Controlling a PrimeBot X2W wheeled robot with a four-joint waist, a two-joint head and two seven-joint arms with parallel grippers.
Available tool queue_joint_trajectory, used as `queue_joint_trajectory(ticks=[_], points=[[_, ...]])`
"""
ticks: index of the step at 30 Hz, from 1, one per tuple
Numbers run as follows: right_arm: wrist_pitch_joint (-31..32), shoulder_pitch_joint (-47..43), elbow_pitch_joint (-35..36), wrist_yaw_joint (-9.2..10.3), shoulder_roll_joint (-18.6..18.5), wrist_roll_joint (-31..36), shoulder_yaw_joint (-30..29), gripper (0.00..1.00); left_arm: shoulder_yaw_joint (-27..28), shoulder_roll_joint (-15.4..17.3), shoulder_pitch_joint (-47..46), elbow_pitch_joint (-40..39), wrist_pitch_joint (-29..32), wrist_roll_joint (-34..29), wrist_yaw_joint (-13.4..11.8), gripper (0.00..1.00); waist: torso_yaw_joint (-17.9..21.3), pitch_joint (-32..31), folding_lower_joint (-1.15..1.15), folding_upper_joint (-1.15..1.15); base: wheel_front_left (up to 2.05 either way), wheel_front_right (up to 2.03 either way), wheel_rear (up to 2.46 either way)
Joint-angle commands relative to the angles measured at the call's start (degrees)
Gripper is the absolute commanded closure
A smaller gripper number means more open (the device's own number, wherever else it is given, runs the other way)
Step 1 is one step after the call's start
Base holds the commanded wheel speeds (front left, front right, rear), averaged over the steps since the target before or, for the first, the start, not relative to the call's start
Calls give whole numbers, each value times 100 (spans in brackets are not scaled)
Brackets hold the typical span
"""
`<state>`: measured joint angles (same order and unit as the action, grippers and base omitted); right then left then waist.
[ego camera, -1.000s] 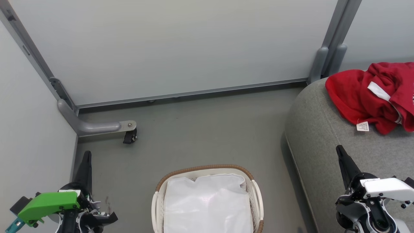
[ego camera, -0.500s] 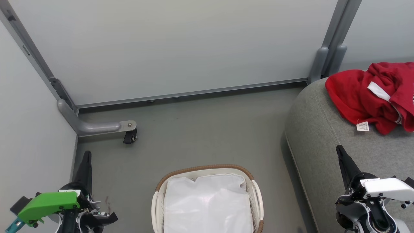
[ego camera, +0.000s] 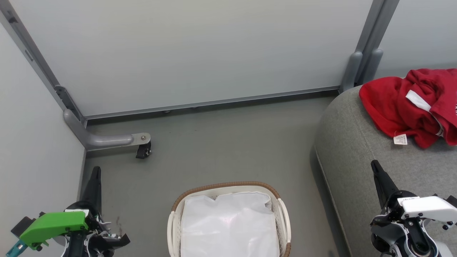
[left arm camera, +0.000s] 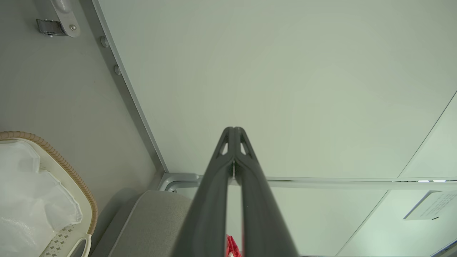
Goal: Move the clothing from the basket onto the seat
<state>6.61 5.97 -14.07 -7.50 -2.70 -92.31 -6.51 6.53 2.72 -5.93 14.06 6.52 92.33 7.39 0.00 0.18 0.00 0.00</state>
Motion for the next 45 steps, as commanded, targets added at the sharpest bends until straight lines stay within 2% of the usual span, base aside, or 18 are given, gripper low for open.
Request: queue_joint_trajectory(ticks=[1, 45], points=[[6, 44, 19, 2, -34, -20, -10, 100, 13, 29, -61, -10, 21, 18, 22, 100, 0, 0, 0, 0, 0, 0, 0], [6, 44, 19, 2, -35, -21, -10, 100, 12, 30, -61, -10, 21, 19, 22, 100, 0, 0, 0, 0, 0, 0, 0]])
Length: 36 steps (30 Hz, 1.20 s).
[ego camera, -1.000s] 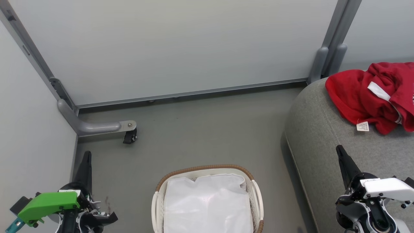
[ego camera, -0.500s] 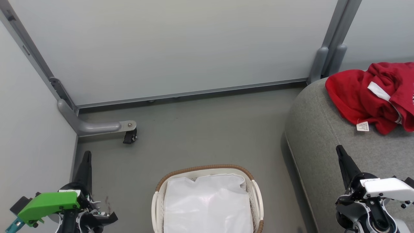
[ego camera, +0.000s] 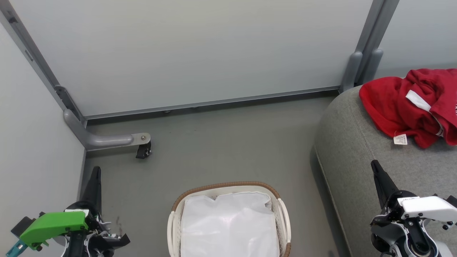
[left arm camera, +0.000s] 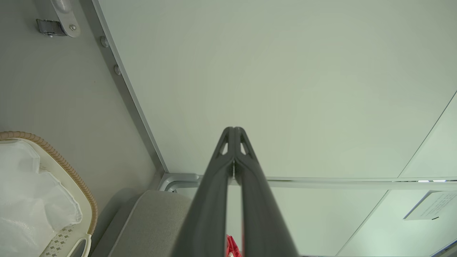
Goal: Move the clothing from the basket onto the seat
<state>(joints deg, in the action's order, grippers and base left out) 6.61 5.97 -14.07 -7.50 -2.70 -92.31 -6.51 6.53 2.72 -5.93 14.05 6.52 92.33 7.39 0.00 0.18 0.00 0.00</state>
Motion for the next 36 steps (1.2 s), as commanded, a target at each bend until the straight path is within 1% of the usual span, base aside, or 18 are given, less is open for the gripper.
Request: queue_joint_trajectory(ticks=[1, 36], points=[[6, 44, 19, 2, -35, -21, -10, 100, 12, 30, -61, -9, 21, 19, 22, 100, 0, 0, 0, 0, 0, 0, 0], [5, 44, 19, 2, -35, -21, -10, 100, 12, 30, -61, -9, 21, 19, 22, 100, 0, 0, 0, 0, 0, 0, 0]])
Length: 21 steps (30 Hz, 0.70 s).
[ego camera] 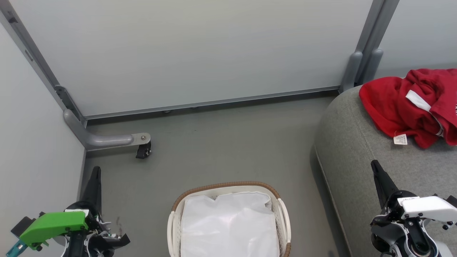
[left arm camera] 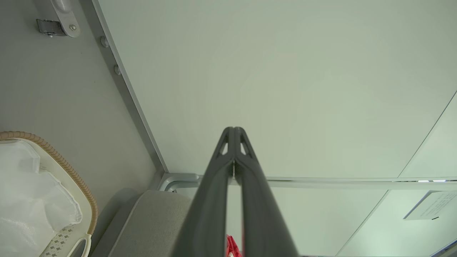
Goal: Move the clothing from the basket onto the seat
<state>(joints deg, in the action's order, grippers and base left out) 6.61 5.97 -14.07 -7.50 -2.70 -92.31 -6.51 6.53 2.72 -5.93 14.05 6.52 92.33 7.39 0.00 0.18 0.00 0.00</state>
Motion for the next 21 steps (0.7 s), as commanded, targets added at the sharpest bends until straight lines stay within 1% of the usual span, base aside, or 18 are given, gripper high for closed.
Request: queue_joint_trajectory(ticks=[1, 21], points=[[5, 44, 19, 2, -35, -21, -10, 100, 12, 30, -61, -9, 21, 19, 22, 100, 0, 0, 0, 0, 0, 0, 0], [5, 44, 19, 2, -35, -21, -9, 100, 12, 30, -61, -8, 20, 19, 22, 100, 0, 0, 0, 0, 0, 0, 0]])
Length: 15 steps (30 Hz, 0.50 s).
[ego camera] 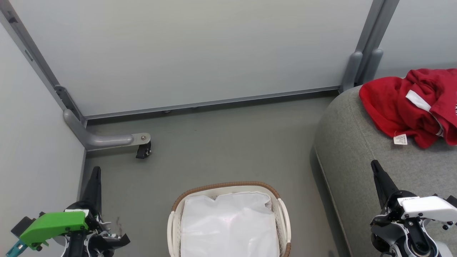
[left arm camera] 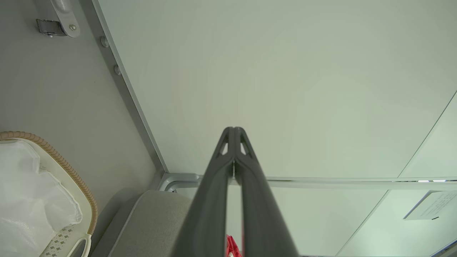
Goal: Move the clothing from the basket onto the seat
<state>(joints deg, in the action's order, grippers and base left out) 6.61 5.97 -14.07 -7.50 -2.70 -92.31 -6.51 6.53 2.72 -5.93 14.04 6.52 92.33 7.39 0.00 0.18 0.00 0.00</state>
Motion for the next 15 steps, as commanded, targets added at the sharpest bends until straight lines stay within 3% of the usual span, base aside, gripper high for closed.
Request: queue_joint_trajectory(ticks=[1, 15], points=[[5, 43, 19, 2, -35, -21, -9, 100, 12, 30, -61, -7, 20, 19, 22, 100, 0, 0, 0, 0, 0, 0, 0], [5, 43, 19, 2, -35, -21, -9, 100, 11, 30, -61, -7, 20, 19, 22, 100, 0, 0, 0, 0, 0, 0, 0]])
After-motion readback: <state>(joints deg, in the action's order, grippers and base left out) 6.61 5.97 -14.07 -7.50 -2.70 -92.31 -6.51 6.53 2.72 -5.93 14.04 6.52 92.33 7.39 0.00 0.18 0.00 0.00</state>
